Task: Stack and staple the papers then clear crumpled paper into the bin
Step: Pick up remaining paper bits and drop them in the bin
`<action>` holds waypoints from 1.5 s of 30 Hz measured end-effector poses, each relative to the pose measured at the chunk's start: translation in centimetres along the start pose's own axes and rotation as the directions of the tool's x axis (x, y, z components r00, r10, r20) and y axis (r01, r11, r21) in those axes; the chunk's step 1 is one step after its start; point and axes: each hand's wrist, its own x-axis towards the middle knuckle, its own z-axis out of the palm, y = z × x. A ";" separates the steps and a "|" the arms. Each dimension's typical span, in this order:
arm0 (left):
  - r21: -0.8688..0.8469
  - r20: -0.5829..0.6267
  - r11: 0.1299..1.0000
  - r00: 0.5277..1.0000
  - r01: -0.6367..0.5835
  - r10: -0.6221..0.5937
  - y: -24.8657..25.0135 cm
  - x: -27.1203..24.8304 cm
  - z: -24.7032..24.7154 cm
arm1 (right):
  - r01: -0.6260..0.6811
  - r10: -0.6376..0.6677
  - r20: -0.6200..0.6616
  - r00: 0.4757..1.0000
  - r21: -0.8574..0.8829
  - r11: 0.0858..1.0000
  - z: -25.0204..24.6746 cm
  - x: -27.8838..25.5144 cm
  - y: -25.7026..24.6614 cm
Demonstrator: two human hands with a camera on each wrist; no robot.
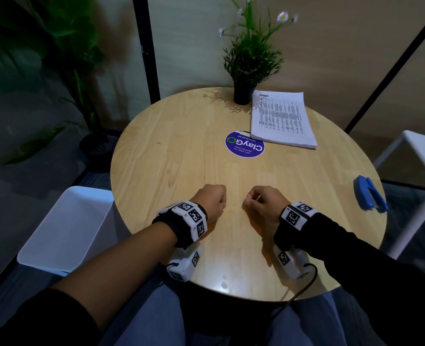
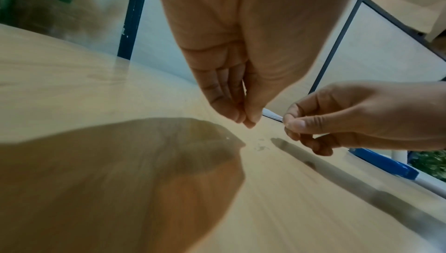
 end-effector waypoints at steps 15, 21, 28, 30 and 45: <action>-0.106 -0.231 0.976 0.951 0.188 -0.208 -9.6 -4.7 -7.8 | 0.216 -0.212 0.090 0.973 -0.038 0.976 2.6 1.9 -9.6; -0.169 -0.295 0.944 0.899 0.285 -0.324 -16.7 -10.3 -10.2 | 0.428 -0.415 0.202 0.887 -0.023 0.903 7.7 3.5 -20.6; -0.246 -0.340 0.852 0.782 0.462 -0.522 -24.4 -15.8 -11.8 | 0.464 -0.453 0.282 0.846 0.031 0.885 14.5 4.5 -29.9; -0.277 -0.317 0.824 0.763 0.494 -0.563 -25.9 -16.8 -11.8 | 0.450 -0.437 0.291 0.851 0.024 0.893 16.1 5.0 -31.6; -0.417 -0.191 0.724 0.725 0.550 -0.661 -28.7 -16.5 -10.9 | 0.264 -0.238 0.235 0.942 -0.083 0.961 19.2 8.3 -34.6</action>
